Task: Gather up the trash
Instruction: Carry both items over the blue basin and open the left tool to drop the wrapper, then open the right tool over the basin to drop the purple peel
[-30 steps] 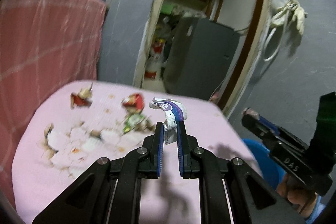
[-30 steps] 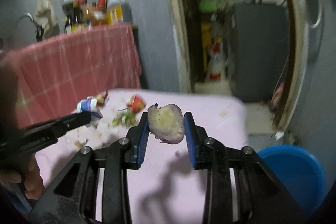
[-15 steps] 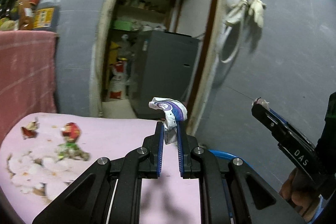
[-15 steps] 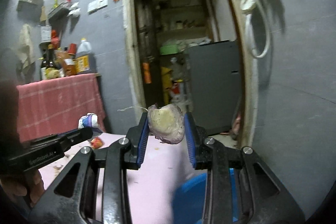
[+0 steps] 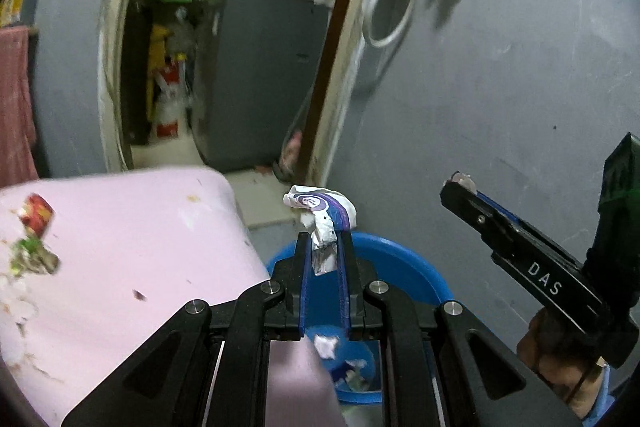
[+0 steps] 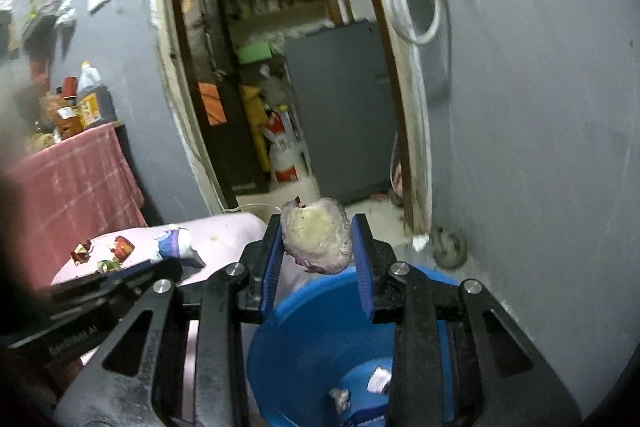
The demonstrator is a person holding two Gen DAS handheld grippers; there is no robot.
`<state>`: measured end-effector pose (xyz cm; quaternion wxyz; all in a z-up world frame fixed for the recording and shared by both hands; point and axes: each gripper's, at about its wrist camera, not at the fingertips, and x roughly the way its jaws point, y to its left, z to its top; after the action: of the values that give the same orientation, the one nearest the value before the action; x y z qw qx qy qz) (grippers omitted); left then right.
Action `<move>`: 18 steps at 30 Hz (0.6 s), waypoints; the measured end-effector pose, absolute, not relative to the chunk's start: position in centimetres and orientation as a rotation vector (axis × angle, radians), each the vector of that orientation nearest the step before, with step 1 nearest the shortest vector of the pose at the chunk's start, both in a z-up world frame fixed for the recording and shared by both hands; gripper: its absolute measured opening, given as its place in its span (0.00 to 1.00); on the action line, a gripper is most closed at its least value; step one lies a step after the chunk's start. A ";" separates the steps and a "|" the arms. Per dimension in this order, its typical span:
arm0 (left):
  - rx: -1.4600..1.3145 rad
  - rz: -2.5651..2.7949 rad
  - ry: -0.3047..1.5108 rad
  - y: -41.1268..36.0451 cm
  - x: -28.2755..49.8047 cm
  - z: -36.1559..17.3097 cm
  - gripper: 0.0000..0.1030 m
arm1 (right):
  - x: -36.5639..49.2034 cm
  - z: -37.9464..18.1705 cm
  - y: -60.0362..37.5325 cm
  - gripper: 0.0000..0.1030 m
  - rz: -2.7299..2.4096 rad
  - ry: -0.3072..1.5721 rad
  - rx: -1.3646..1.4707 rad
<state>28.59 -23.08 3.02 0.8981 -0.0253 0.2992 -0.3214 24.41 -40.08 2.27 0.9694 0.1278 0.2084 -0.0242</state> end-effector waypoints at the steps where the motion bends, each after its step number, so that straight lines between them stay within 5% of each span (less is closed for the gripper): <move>1: -0.052 -0.671 0.647 -23.5 28.9 2.6 0.10 | 24.7 1.9 -40.4 0.33 -0.050 0.440 0.270; 9: -0.042 -0.671 0.810 -25.2 31.0 -0.6 0.13 | 26.6 -0.7 -42.1 0.34 -0.054 0.579 0.364; 14: -0.047 -0.669 0.847 -25.4 31.2 -1.6 0.28 | 26.8 -1.2 -42.2 0.34 -0.060 0.603 0.385; 18: -0.057 -0.661 0.851 -25.0 31.1 -1.8 0.30 | 26.9 -1.3 -42.4 0.38 -0.065 0.609 0.388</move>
<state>31.14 -25.00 -1.78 0.8579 -0.0269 0.4052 -0.3149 26.90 -42.36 -1.27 0.9351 0.1899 0.2977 -0.0317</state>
